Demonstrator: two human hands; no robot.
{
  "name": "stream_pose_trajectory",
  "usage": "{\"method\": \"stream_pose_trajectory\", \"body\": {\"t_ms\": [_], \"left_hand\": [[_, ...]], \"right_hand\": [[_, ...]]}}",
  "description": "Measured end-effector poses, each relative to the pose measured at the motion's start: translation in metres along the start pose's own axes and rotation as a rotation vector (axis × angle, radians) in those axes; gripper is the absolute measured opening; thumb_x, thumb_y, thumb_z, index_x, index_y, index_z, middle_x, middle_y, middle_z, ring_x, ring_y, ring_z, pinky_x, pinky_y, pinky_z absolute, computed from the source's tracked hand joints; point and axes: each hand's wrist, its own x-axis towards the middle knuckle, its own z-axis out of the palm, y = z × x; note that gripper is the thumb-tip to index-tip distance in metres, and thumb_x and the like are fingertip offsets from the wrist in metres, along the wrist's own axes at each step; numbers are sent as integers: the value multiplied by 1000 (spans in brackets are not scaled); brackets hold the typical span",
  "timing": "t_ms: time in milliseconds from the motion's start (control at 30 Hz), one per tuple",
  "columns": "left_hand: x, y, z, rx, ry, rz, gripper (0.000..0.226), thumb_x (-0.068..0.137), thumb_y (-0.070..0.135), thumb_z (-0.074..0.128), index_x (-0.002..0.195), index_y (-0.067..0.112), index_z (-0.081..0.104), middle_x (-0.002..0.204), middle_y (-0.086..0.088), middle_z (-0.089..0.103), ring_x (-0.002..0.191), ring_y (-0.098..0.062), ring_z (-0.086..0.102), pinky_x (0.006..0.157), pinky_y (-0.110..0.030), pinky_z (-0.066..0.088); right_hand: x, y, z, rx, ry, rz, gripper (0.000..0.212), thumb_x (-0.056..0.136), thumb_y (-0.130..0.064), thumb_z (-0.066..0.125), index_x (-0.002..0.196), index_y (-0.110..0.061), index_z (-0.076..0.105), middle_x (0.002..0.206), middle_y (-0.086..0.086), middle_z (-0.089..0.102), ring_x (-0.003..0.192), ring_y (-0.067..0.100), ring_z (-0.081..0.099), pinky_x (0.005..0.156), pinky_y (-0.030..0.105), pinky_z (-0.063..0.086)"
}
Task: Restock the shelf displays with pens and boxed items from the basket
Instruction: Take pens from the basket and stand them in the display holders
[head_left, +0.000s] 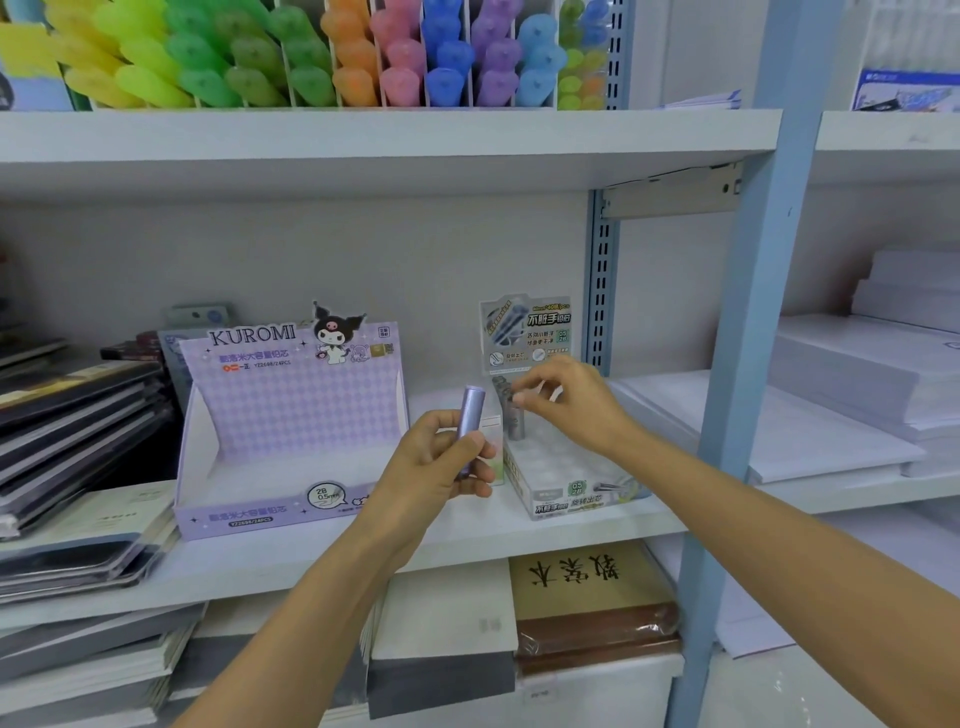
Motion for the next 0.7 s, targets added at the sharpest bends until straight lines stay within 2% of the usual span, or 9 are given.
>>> {"method": "stream_pose_trajectory", "body": {"t_ms": [67, 133, 200, 267, 333, 433, 533, 600, 700], "left_hand": [[0, 0, 2, 7, -2, 6, 18, 98, 10, 51, 114, 3, 55, 88, -10, 65, 65, -13, 62, 63, -24, 56], [0, -1, 5, 27, -11, 17, 20, 100, 11, 49, 113, 1, 60, 89, -11, 62, 65, -12, 62, 63, -23, 56], [1, 0, 9, 70, -23, 40, 20, 99, 12, 50, 109, 2, 64, 86, -11, 61, 65, -12, 61, 62, -22, 54], [1, 0, 12, 85, -10, 65, 18, 97, 9, 54, 110, 3, 65, 84, -12, 63, 65, -13, 60, 60, -21, 52], [1, 0, 13, 40, 50, 75, 20, 92, 5, 61, 111, 6, 65, 82, -13, 66, 65, -15, 60, 59, -21, 51], [4, 1, 12, -63, 163, 77, 21, 85, 1, 67, 105, 9, 68, 71, -3, 70, 58, -11, 59, 59, -19, 52], [7, 0, 14, -177, 233, 97, 17, 82, 8, 70, 98, 11, 71, 66, 2, 68, 58, -9, 59, 61, -18, 53], [7, -1, 17, -183, 242, 106, 19, 83, 14, 70, 102, 14, 73, 75, 2, 70, 67, -12, 62, 69, -23, 54], [6, -2, 20, -117, 223, 125, 24, 88, 20, 66, 111, 14, 71, 97, -5, 75, 90, -25, 67, 85, -35, 55]], "right_hand": [[-4, -10, -10, 221, 19, 17, 18, 91, -22, 65, 108, -19, 71, 102, -3, 68, 84, 10, 62, 74, 24, 49], [-9, -21, -20, 504, -91, 13, 24, 94, -21, 61, 117, -19, 67, 108, -1, 70, 87, 15, 67, 73, 24, 53], [-15, -29, -25, 635, -229, -11, 29, 92, -18, 63, 121, -16, 65, 111, 4, 70, 95, 23, 68, 77, 27, 56], [-19, -33, -26, 654, -268, -34, 25, 89, -12, 66, 114, -10, 68, 106, 11, 71, 95, 26, 68, 80, 28, 57], [-23, -34, -28, 716, -208, -2, 21, 86, -6, 68, 106, -5, 70, 101, 15, 71, 89, 25, 69, 78, 25, 56], [-30, -31, -31, 824, -117, 67, 19, 80, -3, 72, 98, -8, 69, 97, 12, 73, 87, 23, 71, 80, 25, 56], [-40, -31, -24, 830, -146, 92, 22, 74, 1, 76, 89, -10, 65, 95, 12, 72, 87, 25, 71, 81, 28, 58], [-46, -32, -17, 807, -168, 78, 25, 71, 3, 79, 85, -11, 63, 92, 10, 72, 85, 24, 71, 80, 30, 58], [-47, -36, -18, 748, -205, 42, 21, 70, -13, 81, 81, -16, 64, 87, 4, 71, 84, 21, 68, 84, 32, 56]]}}
